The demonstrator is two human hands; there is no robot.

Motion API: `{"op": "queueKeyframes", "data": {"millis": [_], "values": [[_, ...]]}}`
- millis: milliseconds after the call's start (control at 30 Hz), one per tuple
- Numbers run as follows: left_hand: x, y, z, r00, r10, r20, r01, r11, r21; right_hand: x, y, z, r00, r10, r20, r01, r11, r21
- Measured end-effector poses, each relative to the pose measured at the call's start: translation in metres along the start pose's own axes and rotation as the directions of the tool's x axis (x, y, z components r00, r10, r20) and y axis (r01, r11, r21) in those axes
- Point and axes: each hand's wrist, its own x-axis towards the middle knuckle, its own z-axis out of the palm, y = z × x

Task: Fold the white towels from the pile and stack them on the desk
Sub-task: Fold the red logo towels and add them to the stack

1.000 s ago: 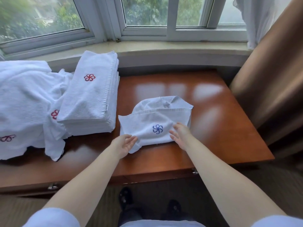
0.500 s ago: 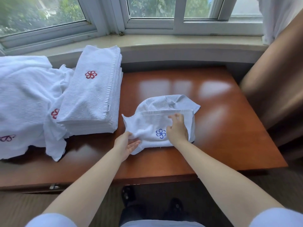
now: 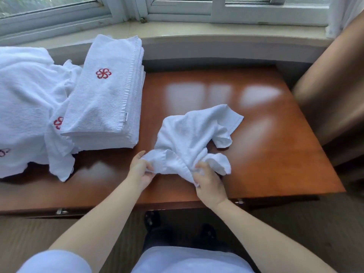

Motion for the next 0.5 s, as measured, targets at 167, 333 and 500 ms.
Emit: {"op": "queueKeyframes", "data": {"millis": [167, 333, 500], "values": [[-0.006, -0.004, -0.008, 1.0, 0.003, -0.007, -0.002, 0.996, 0.089, -0.043, 0.006, 0.006, 0.999, -0.022, 0.033, 0.022, 1.0, -0.008], [-0.01, -0.007, -0.013, 0.996, 0.086, -0.017, -0.077, 0.951, 0.299, -0.037, 0.003, -0.007, 0.979, -0.174, 0.109, 0.181, 0.982, -0.053], [-0.018, -0.01, -0.02, 0.998, 0.061, -0.007, -0.056, 0.956, 0.286, -0.028, 0.003, 0.0, 0.974, -0.113, 0.196, 0.157, 0.96, -0.23]]}}
